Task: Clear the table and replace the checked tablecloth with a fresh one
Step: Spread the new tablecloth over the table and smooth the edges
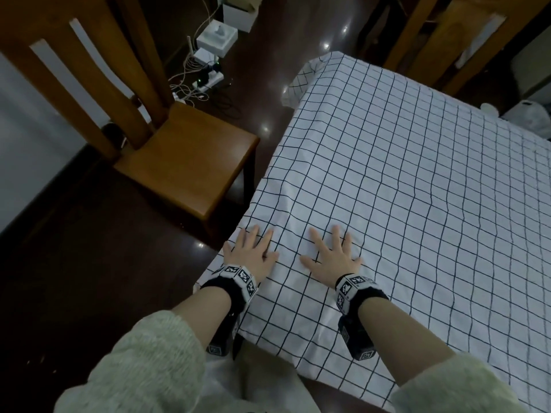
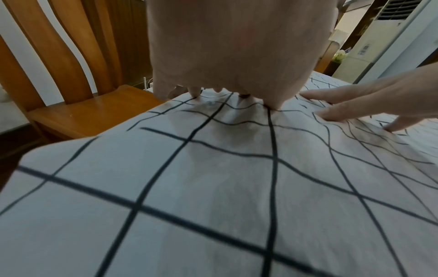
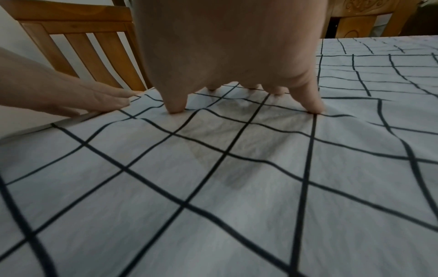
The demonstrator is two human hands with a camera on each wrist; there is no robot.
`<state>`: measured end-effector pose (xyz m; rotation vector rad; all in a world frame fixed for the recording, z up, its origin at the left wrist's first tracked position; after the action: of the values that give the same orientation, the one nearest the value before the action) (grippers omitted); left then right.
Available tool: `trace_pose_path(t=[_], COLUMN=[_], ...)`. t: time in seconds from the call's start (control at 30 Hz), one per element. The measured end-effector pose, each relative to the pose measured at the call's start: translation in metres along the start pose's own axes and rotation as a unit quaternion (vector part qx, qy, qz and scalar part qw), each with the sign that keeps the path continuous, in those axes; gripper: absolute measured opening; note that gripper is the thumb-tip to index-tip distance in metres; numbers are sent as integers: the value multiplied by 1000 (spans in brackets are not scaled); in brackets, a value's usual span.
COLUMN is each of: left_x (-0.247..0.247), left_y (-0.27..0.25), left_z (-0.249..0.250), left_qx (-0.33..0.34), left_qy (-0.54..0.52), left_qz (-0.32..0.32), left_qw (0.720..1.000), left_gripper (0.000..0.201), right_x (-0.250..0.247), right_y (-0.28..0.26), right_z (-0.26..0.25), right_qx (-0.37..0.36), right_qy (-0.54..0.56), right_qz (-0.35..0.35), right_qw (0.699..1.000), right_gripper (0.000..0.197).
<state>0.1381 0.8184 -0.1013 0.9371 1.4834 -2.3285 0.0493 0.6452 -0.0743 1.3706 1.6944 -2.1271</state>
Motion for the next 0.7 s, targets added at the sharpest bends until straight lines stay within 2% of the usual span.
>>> trace_pose_path(t=[0.17,0.23,0.33,0.4,0.47,0.57,0.7], left_x=[10,16,17,16,16,17,10], left_y=[-14,-20,-27,-32,-35,-32,-37], left_z=[-9,-17,-29,-37,-44,-55,-77], left_qx=[25,31,31,29,37,68,122], left_qy=[-23,-34,-64,-81,-78,-64,-98], left_qz=[33,33,64,82,78,59,16], left_qw=[999,998,995,993,993,994,988], left_gripper=[64,63,58,55,53,52,52], right_x=[2,1,2,9,18,32,40], right_y=[1,-3,-17,-25,-29,-29,-22], right_z=[1,-8,-43,-72,-94,-110,-114], right_qx=[8,0,-71,-123,-135,-82,2], right_qy=[0,-11,-43,-66,-78,-60,-31], right_qz=[8,42,93,101,93,59,26], right_qw=[1000,999,992,985,983,993,999], right_gripper=[71,68,60,59,63,67,70])
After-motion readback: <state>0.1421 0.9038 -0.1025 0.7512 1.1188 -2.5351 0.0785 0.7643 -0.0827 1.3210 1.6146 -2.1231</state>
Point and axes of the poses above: each hand's wrist, its own y-axis towards the middle knuckle, its own x-axis out of the palm, z = x × y, the point moved 7 cm from there along y, towards the middle knuckle, and after that the axes turned 9 degrees about -z, right-handed, at the moved point
